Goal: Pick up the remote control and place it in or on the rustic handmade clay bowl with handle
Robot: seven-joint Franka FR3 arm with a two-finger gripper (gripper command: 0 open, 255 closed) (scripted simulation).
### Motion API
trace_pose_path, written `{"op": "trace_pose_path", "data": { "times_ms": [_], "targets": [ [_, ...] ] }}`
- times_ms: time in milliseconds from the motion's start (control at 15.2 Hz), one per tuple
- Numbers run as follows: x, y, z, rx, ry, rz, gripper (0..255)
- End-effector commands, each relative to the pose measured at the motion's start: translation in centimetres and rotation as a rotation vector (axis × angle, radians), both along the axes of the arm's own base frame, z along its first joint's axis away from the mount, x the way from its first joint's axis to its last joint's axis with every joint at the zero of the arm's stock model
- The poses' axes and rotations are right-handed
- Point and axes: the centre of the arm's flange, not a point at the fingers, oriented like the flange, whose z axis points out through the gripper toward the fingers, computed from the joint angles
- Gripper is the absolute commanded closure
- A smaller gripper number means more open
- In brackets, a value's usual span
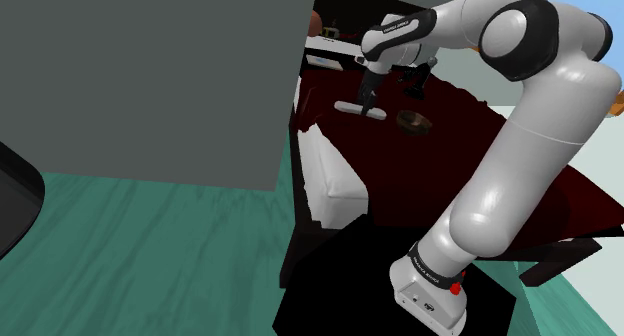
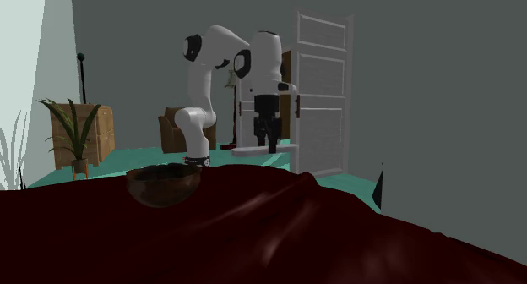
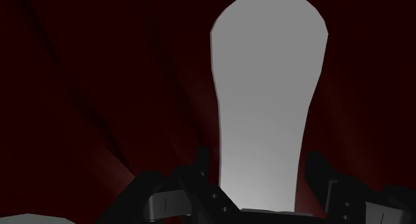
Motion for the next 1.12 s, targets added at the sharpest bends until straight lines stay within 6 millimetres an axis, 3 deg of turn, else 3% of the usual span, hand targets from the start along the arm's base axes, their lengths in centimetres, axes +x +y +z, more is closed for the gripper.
{"op": "trace_pose_path", "data": {
  "times_ms": [0, 1056],
  "targets": [
    [0.0, 0.0, 0.9, 0.0, 0.0, 0.0, 255],
    [0.0, 0.0, 9.0, 0.0, 0.0, 0.0, 255]
  ]
}}
